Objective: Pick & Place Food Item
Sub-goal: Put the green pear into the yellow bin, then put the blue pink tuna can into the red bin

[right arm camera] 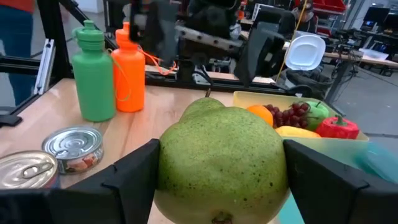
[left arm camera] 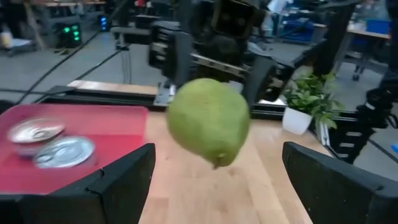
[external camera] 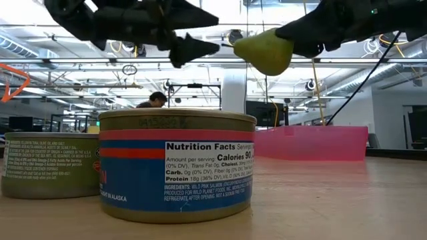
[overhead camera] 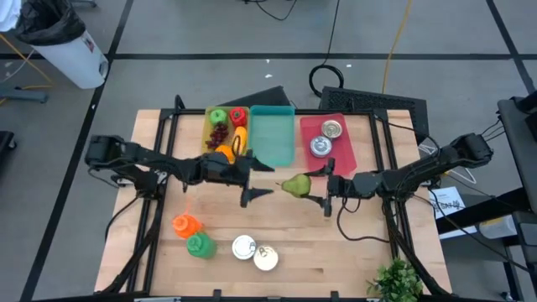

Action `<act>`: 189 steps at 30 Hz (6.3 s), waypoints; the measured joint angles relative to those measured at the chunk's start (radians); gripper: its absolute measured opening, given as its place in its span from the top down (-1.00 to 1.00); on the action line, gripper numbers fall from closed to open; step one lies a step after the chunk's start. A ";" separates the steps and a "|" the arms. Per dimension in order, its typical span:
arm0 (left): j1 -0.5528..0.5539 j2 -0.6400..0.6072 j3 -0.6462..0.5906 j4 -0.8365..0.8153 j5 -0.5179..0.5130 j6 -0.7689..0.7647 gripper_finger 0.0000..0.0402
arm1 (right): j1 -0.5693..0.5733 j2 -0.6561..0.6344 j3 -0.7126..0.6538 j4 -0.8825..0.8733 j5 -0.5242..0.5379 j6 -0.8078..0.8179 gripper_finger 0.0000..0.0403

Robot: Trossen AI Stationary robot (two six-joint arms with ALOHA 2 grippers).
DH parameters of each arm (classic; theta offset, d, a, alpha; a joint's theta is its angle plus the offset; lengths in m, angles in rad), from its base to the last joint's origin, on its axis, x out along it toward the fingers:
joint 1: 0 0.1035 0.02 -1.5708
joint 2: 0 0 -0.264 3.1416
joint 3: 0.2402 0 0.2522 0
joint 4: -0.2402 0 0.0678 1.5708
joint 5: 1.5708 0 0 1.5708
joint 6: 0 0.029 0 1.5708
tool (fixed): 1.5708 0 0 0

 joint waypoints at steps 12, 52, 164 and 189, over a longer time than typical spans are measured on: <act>-0.026 0.128 0.149 -0.083 -0.007 0.030 -0.55 | 0.000 0.000 0.000 0.003 -0.002 0.000 -0.43; -0.014 0.082 0.155 -0.213 -0.006 0.035 0.50 | 0.000 -0.001 0.002 0.000 0.000 0.000 -0.42; 0.164 -0.166 0.155 -1.195 -0.455 -0.432 0.32 | 0.000 -0.001 0.002 -0.001 0.026 0.027 -0.59; 0.146 -0.298 0.155 -1.004 -0.511 -0.293 -0.13 | 0.037 0.073 0.039 0.000 -0.072 0.118 -0.59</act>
